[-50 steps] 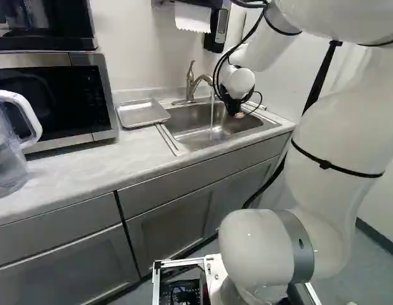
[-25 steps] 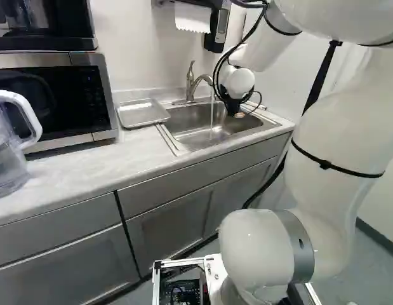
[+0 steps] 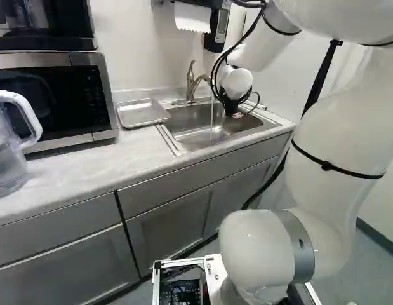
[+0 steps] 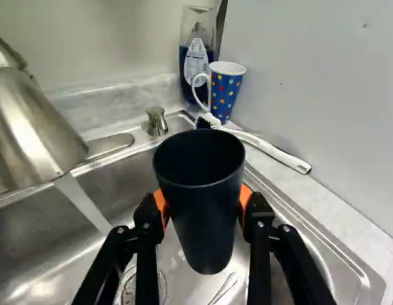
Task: Rinse the cup and place it in the tray
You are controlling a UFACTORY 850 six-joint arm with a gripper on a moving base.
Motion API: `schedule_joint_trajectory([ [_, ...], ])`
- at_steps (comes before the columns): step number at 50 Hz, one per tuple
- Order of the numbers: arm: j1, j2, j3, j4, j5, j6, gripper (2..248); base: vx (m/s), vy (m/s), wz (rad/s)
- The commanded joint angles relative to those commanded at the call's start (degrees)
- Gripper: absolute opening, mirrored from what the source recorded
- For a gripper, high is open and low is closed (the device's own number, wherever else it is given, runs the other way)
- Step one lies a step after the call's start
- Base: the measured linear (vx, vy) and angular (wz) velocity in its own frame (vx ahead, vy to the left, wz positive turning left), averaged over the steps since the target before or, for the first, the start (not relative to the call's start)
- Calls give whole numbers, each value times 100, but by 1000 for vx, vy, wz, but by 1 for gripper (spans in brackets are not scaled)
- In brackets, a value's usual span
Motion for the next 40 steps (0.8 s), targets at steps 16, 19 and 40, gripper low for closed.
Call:
schedule_joint_trajectory([
  [16,46,-85,113,158,2,0,124,0,0,0],
  [19,61,-100,137,188,7,0,124,0,0,0],
  [40,222,-284,229,458,160,0,124,0,0,0],
])
